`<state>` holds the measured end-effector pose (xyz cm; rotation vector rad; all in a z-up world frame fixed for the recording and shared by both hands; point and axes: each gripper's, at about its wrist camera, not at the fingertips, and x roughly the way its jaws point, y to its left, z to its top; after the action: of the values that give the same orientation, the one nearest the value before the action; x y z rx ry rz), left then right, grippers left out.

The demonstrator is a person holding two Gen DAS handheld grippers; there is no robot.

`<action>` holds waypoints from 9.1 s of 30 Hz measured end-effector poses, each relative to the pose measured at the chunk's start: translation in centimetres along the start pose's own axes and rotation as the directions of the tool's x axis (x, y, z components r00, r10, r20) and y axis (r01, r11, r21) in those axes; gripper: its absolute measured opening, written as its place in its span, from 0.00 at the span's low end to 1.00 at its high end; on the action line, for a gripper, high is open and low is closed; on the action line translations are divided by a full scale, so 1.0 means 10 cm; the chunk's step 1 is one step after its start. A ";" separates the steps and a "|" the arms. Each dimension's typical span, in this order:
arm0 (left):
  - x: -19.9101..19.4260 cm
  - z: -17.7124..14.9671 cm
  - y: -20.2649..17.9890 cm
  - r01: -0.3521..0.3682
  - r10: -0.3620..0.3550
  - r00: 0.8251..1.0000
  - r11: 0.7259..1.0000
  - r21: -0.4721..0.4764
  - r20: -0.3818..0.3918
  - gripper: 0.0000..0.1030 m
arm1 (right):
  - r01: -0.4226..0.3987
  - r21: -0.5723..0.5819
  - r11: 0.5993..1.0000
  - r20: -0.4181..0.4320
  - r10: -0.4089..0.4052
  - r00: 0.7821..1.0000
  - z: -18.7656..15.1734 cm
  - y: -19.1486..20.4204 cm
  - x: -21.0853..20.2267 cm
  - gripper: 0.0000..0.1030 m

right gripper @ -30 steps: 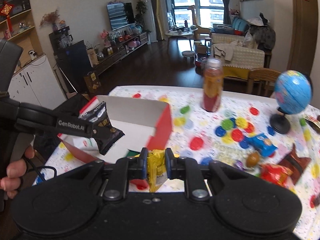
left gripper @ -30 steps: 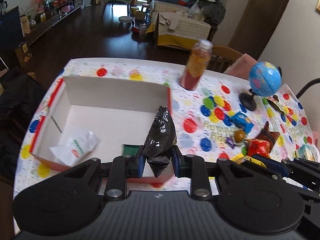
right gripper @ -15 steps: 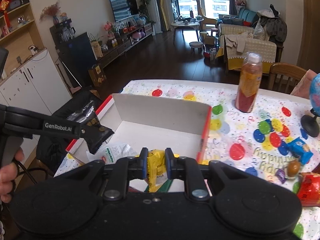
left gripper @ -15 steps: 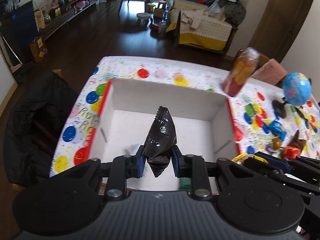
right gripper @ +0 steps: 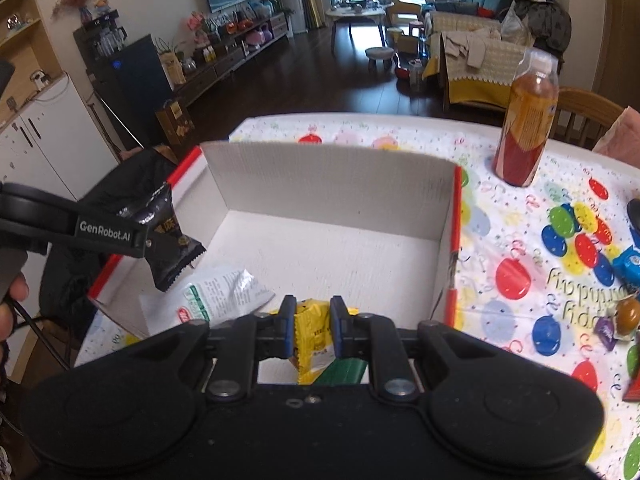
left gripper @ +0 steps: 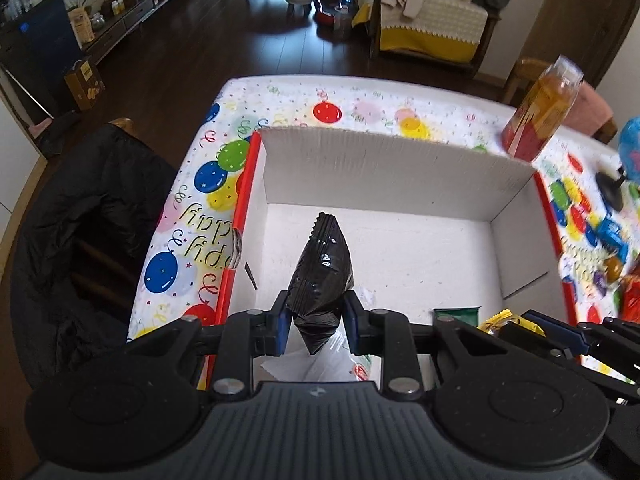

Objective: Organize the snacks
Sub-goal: 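Carry both snacks into the red box and open both tools to release, then move both tools back toward the red chip bag and pencil, then grasp the wooden pencil with the right tool while the left tool grasps the red chip bag, then carry the pencil and chip bag into the red box and open both tools, then move both tools back over the remaining snacks on the table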

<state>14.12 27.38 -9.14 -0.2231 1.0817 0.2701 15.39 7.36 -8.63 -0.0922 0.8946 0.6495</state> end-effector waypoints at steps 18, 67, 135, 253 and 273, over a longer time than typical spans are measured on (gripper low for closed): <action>0.28 -0.15 -0.16 -0.001 0.007 0.996 0.998 0.068 -0.088 0.26 | 0.014 0.029 0.999 -0.065 -0.012 0.998 -0.16 0.00 0.12 0.23; -1.11 -0.81 -1.46 0.096 -0.120 0.972 0.987 0.127 0.201 0.83 | -0.055 0.070 0.996 0.203 0.040 0.978 -0.60 -0.90 -1.73 0.86; 0.97 -0.49 -4.79 0.306 -0.269 0.951 0.894 0.327 -0.154 0.99 | 0.376 0.537 0.755 -0.254 -0.280 0.926 -1.92 -3.39 -1.06 0.52; -0.34 -0.47 -0.44 0.023 -0.018 0.989 0.999 -0.032 0.144 0.47 | -0.036 0.065 0.997 -0.040 0.039 0.998 -0.06 -0.32 -0.30 0.32; -0.92 -0.74 -1.23 0.049 -0.052 0.970 0.999 0.018 0.236 0.72 | -0.047 0.070 0.996 0.089 0.041 0.995 -0.37 -0.81 -1.26 0.71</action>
<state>7.77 12.49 -3.70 -0.2021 0.8398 0.2377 11.68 -6.54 -3.04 0.0203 0.8358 0.6568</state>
